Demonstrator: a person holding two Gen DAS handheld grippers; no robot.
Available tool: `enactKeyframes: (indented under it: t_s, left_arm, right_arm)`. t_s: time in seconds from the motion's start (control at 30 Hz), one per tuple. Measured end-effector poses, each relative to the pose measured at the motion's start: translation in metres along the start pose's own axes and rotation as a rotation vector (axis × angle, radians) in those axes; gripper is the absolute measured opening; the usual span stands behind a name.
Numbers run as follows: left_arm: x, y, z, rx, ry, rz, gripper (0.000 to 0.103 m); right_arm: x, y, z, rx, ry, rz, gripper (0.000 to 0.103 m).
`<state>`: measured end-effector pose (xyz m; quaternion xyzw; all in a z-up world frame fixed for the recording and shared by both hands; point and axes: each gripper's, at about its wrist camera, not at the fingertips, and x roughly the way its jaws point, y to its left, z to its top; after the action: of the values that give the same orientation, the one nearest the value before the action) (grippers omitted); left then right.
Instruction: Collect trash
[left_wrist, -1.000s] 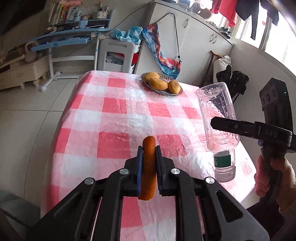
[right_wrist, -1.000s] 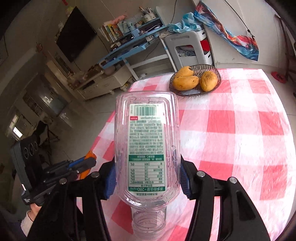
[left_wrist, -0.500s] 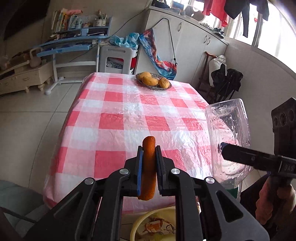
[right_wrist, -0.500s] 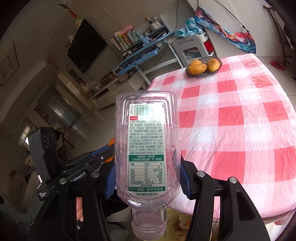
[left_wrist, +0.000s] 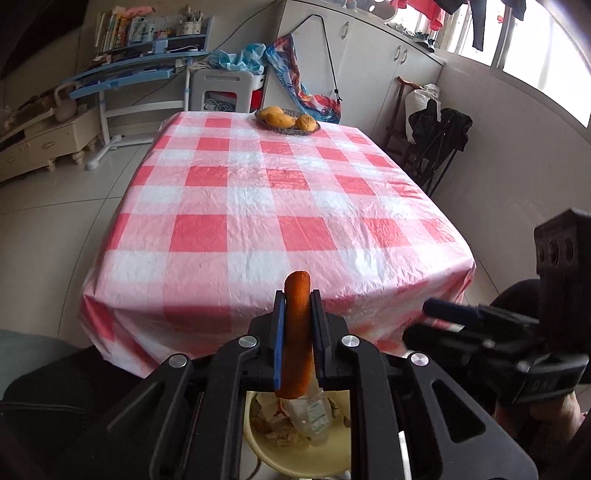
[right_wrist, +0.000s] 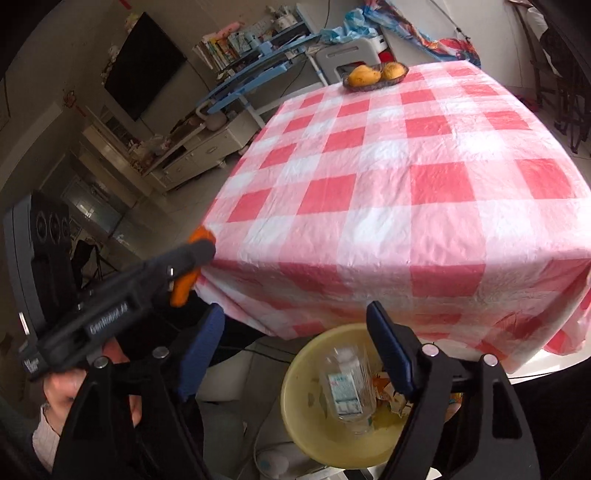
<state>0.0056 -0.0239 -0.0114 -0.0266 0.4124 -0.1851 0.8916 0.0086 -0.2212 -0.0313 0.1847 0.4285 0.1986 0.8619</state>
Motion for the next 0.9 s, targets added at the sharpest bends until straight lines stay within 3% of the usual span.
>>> enactKeyframes:
  t_s: [0.13, 0.23, 0.33, 0.4, 0.5, 0.77, 0.9]
  left_arm:
    - [0.007, -0.017, -0.025, 0.079, 0.117, -0.006, 0.013]
    - [0.01, -0.024, -0.032, 0.12, 0.16, 0.001, 0.016]
    - [-0.002, -0.023, -0.029, 0.121, 0.099, 0.031, 0.036]
    - [-0.016, -0.017, -0.023, 0.095, 0.009, 0.076, 0.065]
    - [-0.038, -0.005, -0.014, 0.039, -0.111, 0.134, 0.083]
    - [-0.087, 0.012, 0.007, -0.002, -0.288, 0.226, 0.096]
    - [-0.098, 0.014, 0.012, 0.015, -0.33, 0.262, 0.096]
  right_arm:
    - [-0.023, -0.001, 0.004, -0.013, -0.15, -0.066, 0.089]
    - [-0.029, 0.008, 0.0, -0.062, -0.197, -0.135, 0.093]
    - [-0.036, 0.024, -0.005, -0.163, -0.267, -0.235, 0.096]
    - [-0.038, 0.032, -0.009, -0.225, -0.316, -0.299, 0.096]
    - [-0.039, 0.037, -0.014, -0.268, -0.342, -0.371, 0.096]
    - [-0.06, 0.051, -0.021, -0.294, -0.442, -0.443, 0.096]
    - [-0.073, 0.057, -0.025, -0.295, -0.489, -0.487, 0.096]
